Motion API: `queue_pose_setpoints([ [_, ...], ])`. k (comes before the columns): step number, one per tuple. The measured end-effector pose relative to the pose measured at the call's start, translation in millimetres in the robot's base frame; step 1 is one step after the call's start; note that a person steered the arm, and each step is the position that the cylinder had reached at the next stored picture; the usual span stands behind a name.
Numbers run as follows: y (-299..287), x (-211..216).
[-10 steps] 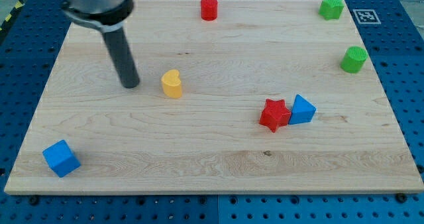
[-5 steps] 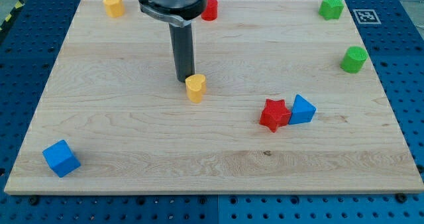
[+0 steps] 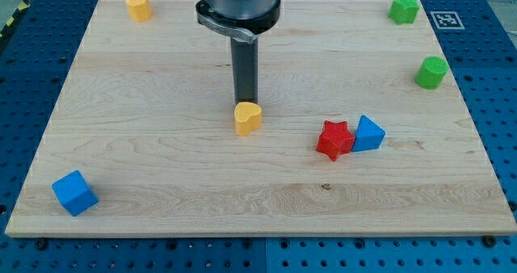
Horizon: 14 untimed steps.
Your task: Place the yellow heart at the bottom right corner of the board
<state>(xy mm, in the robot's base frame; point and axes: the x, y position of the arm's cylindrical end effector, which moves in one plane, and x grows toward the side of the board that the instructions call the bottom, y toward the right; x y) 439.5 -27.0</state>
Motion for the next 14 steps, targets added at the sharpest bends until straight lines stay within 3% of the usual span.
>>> queue_pose_setpoints([
  [2, 1, 19],
  [6, -2, 105],
  [9, -9, 125],
  [14, 120, 125],
])
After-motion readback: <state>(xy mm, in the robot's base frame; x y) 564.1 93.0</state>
